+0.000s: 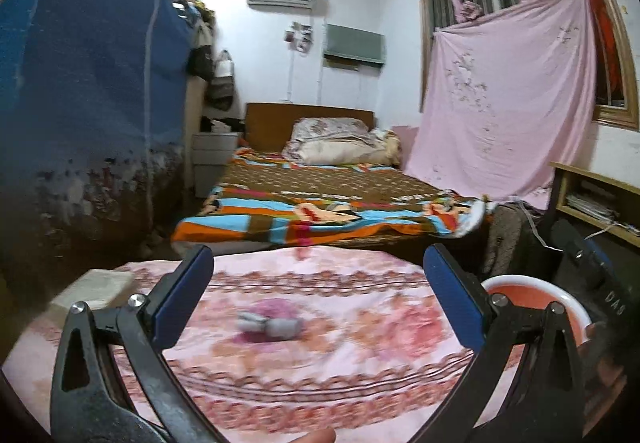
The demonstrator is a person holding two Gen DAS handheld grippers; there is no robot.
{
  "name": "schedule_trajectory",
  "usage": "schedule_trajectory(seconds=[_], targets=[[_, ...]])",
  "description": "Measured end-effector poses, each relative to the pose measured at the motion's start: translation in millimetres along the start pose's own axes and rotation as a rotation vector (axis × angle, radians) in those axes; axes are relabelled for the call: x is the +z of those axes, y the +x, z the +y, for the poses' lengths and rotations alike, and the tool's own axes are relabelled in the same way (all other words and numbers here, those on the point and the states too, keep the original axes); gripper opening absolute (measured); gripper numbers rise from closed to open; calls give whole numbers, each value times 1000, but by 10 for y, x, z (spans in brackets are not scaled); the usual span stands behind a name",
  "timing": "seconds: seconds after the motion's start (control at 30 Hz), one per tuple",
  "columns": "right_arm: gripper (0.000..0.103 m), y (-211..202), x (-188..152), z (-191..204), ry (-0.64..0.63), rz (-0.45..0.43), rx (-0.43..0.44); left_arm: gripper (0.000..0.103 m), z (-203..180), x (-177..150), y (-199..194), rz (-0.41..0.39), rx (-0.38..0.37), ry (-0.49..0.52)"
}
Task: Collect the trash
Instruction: 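Move both open tools back over the bedspread items, then grasp the grey cloth bundle with the right tool while the left tool grasps the small brown item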
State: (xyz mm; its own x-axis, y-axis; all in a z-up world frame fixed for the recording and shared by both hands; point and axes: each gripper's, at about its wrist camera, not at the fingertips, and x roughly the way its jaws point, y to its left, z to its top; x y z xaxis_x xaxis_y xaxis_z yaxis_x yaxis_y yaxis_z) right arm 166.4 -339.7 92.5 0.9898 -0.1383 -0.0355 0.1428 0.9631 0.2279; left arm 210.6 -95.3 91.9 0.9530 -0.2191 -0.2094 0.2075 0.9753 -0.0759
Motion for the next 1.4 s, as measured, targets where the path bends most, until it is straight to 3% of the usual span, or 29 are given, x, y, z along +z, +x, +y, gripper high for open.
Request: schedule_trajectory(seconds=[0.27,0.53,0.7,0.87,1.0,1.17,1.37,1.4], targets=[[103,-42,-75,424,-97,-28,92,92,521,-108,-197,-42,119,-30],[103,171,-134,816,-198,16,200,92,756,-68,-175,-38,156,-15],[103,428,-224,1037,-246,101,261,91,855,-112,-96,-10,160,-13],[100,694,-409,1220,-302,256,310,90,968,-201,58,75,169,-44],[80,942,-583,1366,-330,416,376,87,1118,-239,121,129,162,-110],[66,1237,-845,1658,-414,617,450,79,1290,-333,315,248,175,-194],[48,1454,-1083,1929,-491,742,477,63,1342,-426,522,369,148,-228],[35,1477,-1122,1955,-501,761,481,61,1332,-432,533,378,142,-227]])
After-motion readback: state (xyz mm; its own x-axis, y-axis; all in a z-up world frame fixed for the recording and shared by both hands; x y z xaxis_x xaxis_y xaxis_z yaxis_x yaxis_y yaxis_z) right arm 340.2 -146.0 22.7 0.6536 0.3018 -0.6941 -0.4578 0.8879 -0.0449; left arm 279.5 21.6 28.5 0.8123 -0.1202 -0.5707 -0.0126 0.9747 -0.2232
